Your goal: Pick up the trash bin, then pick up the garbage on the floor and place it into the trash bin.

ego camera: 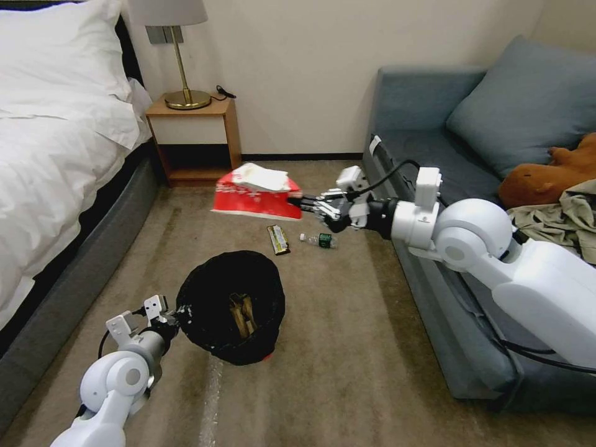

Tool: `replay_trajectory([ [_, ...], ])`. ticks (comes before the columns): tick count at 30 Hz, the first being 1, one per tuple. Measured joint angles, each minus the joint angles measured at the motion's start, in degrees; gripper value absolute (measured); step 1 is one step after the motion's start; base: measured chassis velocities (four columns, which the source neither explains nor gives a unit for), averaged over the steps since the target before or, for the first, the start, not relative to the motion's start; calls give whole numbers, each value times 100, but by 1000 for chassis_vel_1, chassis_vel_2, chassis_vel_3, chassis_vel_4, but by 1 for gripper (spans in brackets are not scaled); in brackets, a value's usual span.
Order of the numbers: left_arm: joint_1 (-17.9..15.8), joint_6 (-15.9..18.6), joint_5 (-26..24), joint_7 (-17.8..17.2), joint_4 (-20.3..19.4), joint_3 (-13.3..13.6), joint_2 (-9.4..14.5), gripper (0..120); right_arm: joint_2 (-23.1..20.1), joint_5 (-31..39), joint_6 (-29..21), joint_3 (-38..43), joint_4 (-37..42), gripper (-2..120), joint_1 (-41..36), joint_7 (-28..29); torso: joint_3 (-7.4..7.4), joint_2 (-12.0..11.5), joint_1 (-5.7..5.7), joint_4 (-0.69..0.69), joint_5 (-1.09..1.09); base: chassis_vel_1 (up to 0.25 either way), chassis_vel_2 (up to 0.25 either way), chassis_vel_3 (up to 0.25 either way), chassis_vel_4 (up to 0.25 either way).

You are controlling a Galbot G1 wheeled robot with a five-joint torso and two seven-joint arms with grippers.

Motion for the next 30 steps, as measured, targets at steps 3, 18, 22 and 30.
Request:
replay_trajectory([
  [3, 96, 9, -4, -31, -95, -27, -64, 2, 207, -32, -1, -339, 32, 0, 162, 1, 0, 0, 0, -2, 0, 0, 0, 0, 0],
  [18, 332, 76, -236, -106, -507, -204, -98, 2, 742, -832, 123, -1185, -462, 0, -248, -228, 0, 0, 0, 0, 1, 0, 0, 0, 0],
  [22, 337, 99, -394, -131, -584, -224, -27, 2, 863, -1170, 158, -1187, -740, 0, -499, -320, 0, 0, 0, 0, 0, 0, 0, 0, 0],
  [30, 381, 117, -546, -161, -687, -227, 55, 2, 1076, -1631, 212, -1167, -1135, 0, -757, -444, 1, -1, 0, 0, 0, 0, 0, 0, 0],
])
